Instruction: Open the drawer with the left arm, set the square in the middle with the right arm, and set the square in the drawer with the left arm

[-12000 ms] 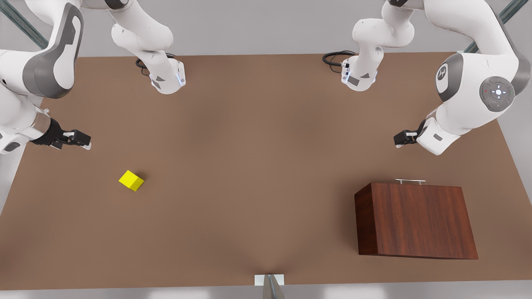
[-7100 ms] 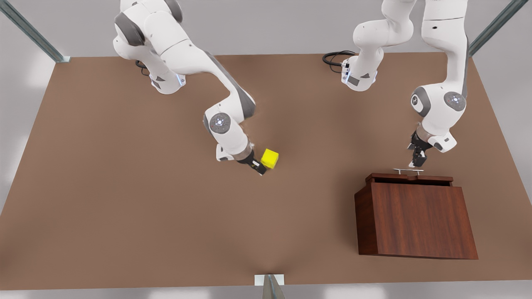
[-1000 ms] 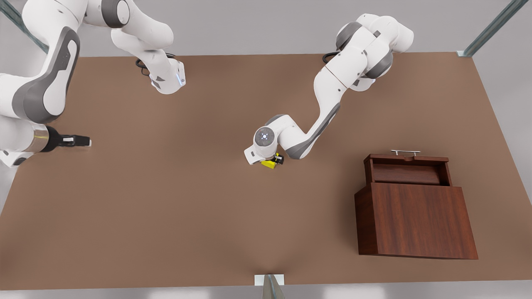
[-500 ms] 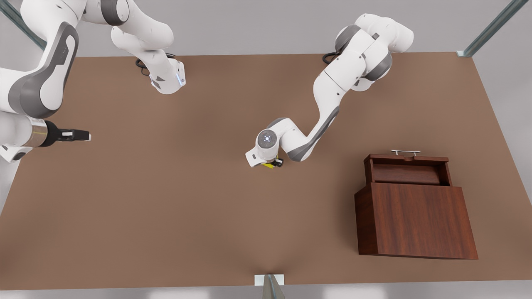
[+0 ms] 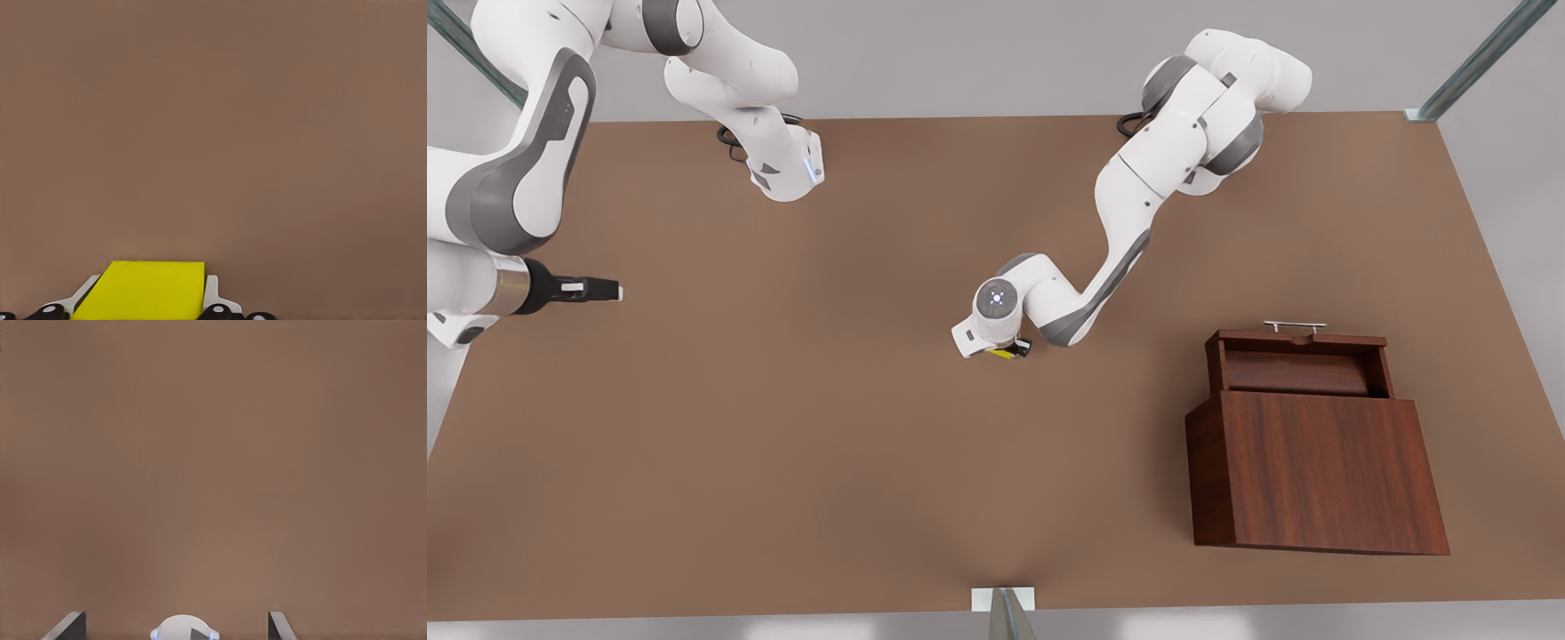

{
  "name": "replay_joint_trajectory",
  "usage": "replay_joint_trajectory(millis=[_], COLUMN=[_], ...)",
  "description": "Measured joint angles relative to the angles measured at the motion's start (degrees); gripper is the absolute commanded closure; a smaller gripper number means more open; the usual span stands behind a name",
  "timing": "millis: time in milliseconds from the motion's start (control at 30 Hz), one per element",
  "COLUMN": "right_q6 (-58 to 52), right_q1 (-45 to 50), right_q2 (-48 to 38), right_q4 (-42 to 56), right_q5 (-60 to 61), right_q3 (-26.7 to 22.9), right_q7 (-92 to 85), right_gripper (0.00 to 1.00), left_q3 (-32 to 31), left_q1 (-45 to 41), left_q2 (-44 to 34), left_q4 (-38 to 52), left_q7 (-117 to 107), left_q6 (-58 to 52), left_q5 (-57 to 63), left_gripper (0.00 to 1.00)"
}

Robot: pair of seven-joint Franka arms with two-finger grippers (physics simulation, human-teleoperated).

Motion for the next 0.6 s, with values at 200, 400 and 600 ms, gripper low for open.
replay_joint_trajectory(millis=[200, 400, 600], right_q6=[0.00, 0.00, 0.00], right_q1=[0.05, 0.00, 0.13], right_q2=[0.12, 0.11, 0.12], right_q4=[0.01, 0.01, 0.01], right_q5=[-0.06, -0.06, -0.06], right_q3=[-0.02, 0.03, 0.88], right_q7=[0.00, -0.09, -0.09], right_gripper=[0.00, 0.00, 0.00], left_q3=[1.01, 1.76, 8.74], left_q1=[0.12, 13.67, 25.47], left_q2=[-1.27, -20.38, -33.35], left_q4=[0.31, 0.01, -9.79], left_q7=[0.73, 2.82, -0.96], left_q6=[-1.02, -25.46, -21.88], left_q5=[-0.02, -4.59, -7.84], left_gripper=[0.36, 0.35, 0.32])
